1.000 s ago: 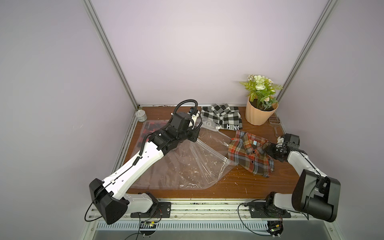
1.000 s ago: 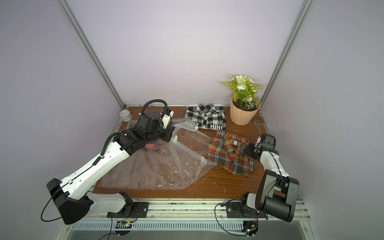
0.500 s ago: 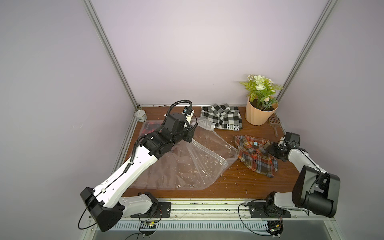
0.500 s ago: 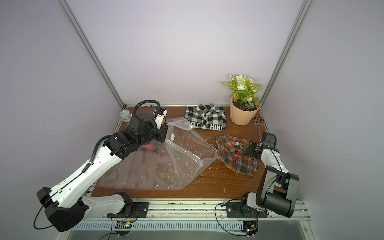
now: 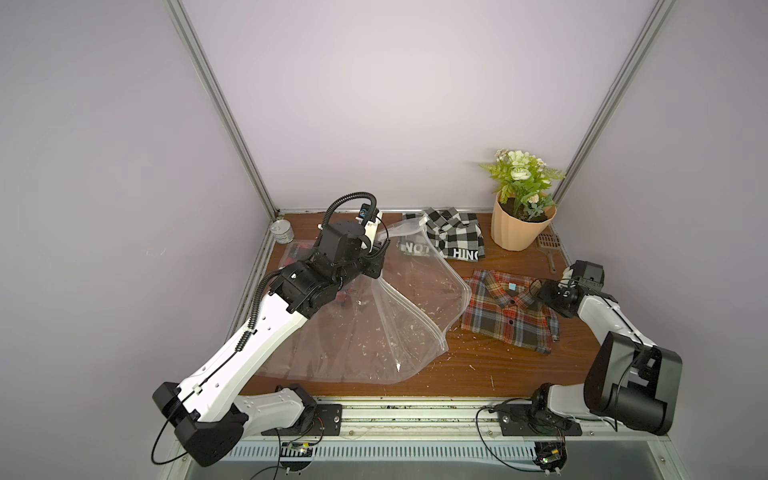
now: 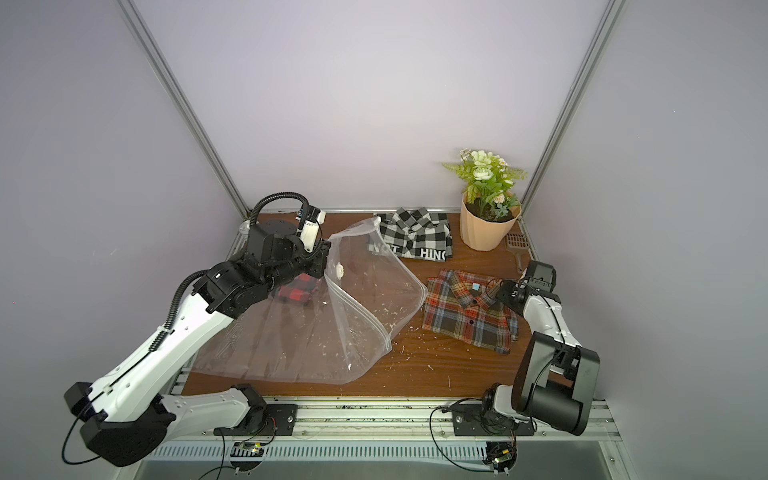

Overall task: Take the shirt out of the vacuum bag
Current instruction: Place the shirt at the center of the board.

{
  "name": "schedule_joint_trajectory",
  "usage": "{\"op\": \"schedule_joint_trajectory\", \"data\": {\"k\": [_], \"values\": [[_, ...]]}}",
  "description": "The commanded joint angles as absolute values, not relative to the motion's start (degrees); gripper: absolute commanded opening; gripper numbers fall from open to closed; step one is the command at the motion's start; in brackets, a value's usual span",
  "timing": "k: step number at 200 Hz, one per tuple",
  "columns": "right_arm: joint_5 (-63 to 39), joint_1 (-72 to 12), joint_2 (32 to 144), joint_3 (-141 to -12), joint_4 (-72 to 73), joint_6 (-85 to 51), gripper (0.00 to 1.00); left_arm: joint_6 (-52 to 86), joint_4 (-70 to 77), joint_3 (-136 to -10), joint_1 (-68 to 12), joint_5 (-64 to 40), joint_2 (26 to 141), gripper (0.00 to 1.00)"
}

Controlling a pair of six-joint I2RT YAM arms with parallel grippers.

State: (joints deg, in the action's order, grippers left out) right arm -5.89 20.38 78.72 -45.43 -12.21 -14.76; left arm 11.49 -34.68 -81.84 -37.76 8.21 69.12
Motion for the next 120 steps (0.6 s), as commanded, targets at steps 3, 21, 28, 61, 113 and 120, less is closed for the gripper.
{"op": "schedule_joint_trajectory", "data": {"k": [3,21,28,61,113,120], "values": [[-8.3,20.6,75.2,-48.6,-10.9,-15.8,0.78,10.6,-33.4,-84.4,-37.1,7.4,69.9,0.01],[-6.1,20.6,73.2,-50.8,-13.0,-15.7,0.8,10.3,-33.1,-84.3,-37.1,7.5,70.3,0.01],[-5.8,20.6,71.9,-51.2,-13.5,-15.6,0.8,10.3,-32.9,-84.3,-37.1,7.7,70.4,0.01],[-10.1,19.9,65.2,-51.5,-15.0,-15.6,0.82,10.2,-31.9,-87.7,-37.1,7.9,70.3,0.0],[2.0,2.3,63.8,-47.7,-22.1,-18.6,0.83,10.1,-32.4,-91.7,-37.1,7.5,71.1,0.01],[2.4,1.2,63.7,-46.0,-21.4,-20.1,0.83,10.2,-32.3,-91.9,-37.1,7.6,70.8,0.01]]}}
